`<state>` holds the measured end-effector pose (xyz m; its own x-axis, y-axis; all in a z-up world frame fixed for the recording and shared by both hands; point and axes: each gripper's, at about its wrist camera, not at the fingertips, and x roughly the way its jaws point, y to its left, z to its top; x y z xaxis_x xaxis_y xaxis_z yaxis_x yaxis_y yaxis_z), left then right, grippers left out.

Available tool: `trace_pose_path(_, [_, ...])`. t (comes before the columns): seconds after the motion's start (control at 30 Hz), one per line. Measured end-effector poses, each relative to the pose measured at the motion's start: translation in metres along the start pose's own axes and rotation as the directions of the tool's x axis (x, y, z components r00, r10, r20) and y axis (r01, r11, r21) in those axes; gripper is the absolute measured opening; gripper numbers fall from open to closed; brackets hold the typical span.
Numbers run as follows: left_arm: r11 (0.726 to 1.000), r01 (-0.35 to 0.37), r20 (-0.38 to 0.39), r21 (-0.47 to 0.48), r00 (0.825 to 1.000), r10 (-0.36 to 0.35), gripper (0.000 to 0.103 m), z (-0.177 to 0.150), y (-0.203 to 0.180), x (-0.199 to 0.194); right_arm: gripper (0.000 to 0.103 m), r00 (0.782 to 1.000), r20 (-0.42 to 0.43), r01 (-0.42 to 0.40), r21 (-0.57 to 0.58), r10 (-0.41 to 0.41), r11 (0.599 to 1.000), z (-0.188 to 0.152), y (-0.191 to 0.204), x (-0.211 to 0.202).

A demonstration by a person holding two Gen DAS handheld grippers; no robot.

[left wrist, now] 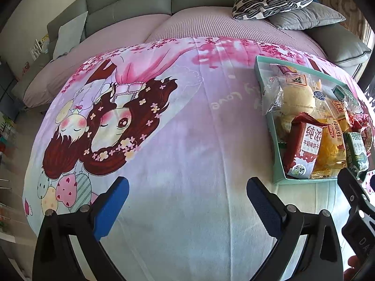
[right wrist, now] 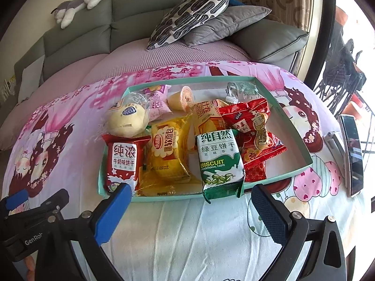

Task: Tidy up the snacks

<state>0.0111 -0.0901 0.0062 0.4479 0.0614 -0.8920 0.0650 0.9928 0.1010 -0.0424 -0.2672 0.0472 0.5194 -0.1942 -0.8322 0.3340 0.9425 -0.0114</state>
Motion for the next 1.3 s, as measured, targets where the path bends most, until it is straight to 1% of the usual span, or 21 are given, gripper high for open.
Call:
trace_pose_path(0.33, [0.999, 0.032, -0.037, -0.005, 0.999, -0.032, 0.100, 0.001, 0.004, 0.006, 0.103, 0.999, -0.026, -0.024, -0.035, 0.023, 0.999, -0.001, 0.007, 0.008])
trace_pose_path(0.63, [1.000, 0.021, -0.035, -0.008, 0.999, -0.021, 0.100, 0.003, 0.010, 0.006, 0.103, 0.999, -0.023, -0.030, -0.035, 0.029, 0.999, 0.000, 0.005, 0.009])
trace_pose_path(0.93, [1.000, 0.011, -0.040, 0.027, 0.999, -0.010, 0.100, 0.003, 0.003, 0.008, 0.103, 0.999, -0.025, -0.041, -0.039, 0.040, 0.998, -0.001, 0.005, 0.011])
trace_pose_path(1.3, [0.999, 0.000, -0.044, 0.044, 0.999, 0.002, 0.100, 0.002, 0.000, 0.011, 0.103, 0.999, -0.022, -0.049, -0.031, 0.049, 0.998, -0.001, 0.003, 0.009])
